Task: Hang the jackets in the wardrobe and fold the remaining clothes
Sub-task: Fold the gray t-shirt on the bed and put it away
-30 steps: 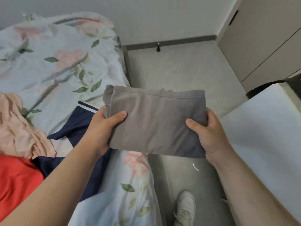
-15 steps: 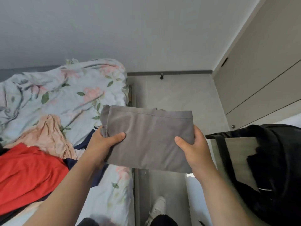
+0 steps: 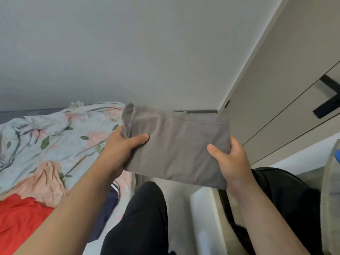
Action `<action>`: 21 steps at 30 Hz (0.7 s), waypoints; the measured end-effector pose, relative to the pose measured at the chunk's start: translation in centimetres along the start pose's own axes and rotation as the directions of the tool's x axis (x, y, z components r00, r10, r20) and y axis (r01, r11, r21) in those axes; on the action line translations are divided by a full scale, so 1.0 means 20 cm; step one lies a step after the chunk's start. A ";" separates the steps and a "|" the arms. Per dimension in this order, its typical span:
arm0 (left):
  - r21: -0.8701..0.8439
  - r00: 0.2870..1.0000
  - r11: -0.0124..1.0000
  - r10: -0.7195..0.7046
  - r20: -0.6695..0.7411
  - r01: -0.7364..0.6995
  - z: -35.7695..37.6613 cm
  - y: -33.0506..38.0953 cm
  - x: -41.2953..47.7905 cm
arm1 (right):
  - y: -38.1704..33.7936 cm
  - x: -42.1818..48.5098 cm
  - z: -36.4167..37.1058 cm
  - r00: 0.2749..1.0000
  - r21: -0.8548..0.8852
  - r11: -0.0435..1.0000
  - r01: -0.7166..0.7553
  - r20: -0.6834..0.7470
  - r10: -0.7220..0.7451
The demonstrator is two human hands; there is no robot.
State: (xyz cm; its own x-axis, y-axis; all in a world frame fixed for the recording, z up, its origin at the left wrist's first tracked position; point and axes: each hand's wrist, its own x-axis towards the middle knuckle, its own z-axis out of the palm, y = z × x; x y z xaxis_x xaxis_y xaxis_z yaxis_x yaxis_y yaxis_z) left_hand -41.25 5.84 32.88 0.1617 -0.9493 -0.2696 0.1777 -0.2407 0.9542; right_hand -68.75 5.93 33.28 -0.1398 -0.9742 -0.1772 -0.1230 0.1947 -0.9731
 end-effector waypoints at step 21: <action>0.146 0.793 0.989 -0.093 0.601 0.006 0.97 0.35 1.35 | -0.21 0.74 -0.35 0.793 0.065 0.991 -0.114 -0.596 0.130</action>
State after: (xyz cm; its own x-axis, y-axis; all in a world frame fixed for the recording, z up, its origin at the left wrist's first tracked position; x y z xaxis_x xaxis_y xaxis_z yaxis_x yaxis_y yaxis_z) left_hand -54.48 -25.48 34.88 -0.4721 -0.8524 -0.2249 0.0348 -0.2729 0.9614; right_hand -77.11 -8.46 35.72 -0.7121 -0.6787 -0.1798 -0.0419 0.2967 -0.9541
